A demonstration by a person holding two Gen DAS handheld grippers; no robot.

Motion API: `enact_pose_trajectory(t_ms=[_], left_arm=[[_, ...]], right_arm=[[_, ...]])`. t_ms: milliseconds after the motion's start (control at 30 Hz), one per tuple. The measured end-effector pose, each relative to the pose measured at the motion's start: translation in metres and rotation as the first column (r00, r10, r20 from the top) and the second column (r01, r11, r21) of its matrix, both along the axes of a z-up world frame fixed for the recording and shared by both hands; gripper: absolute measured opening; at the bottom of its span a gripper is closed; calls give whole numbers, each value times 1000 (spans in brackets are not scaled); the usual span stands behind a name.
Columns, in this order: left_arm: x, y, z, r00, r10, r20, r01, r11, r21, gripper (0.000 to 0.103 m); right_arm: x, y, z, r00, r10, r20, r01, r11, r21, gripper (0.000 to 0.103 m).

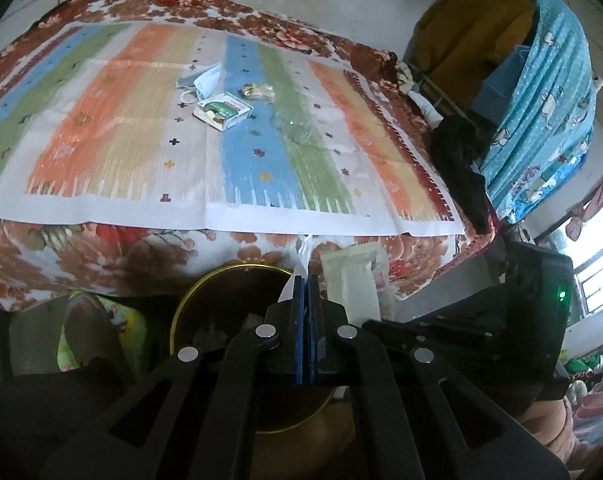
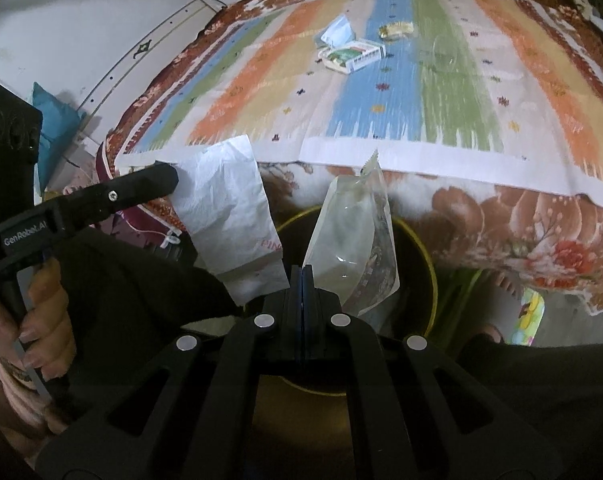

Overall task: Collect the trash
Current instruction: 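Open both tools over the black bin to drop paper and bag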

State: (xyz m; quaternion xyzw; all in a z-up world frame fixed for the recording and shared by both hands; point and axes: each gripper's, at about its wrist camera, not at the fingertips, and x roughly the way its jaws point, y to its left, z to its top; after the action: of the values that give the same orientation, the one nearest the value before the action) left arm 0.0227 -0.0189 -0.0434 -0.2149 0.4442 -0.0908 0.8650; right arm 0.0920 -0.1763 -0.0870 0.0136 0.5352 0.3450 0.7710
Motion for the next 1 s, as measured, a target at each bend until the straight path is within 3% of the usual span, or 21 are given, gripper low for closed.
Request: enact_pose_trajectory(t_ms=[133,200,367,833,933,1000], left_arm=[[1,1,-2,1000,6,-15,-6,1000,-15,2],[2,3,-4,1000,16,-24,-17,1000,-27,13],[1,7,-2,999,42,-15,-43,999,-30,23],[3,10,-1,998,65,-12,-65,998,0,33],[8,12,0,998,67,-19,-67,998,9,36],[11,16,5,997,81,-12,-81,997,20,43]], right_arm=[[-2,4,-9,999,12,-39,-13,1000,-7,4],[-2,7,-10,998,28,-48,-28,1000,-2,22],[0,8,-9,999,20,-48,-20,1000,2,25],[7,7,-4,999,5,-44,-4,1000,28,36],[15,9,1,999,3,-32,-2,999,39,43],[23,9,8,1000,-5,-21,6,999,43,43]])
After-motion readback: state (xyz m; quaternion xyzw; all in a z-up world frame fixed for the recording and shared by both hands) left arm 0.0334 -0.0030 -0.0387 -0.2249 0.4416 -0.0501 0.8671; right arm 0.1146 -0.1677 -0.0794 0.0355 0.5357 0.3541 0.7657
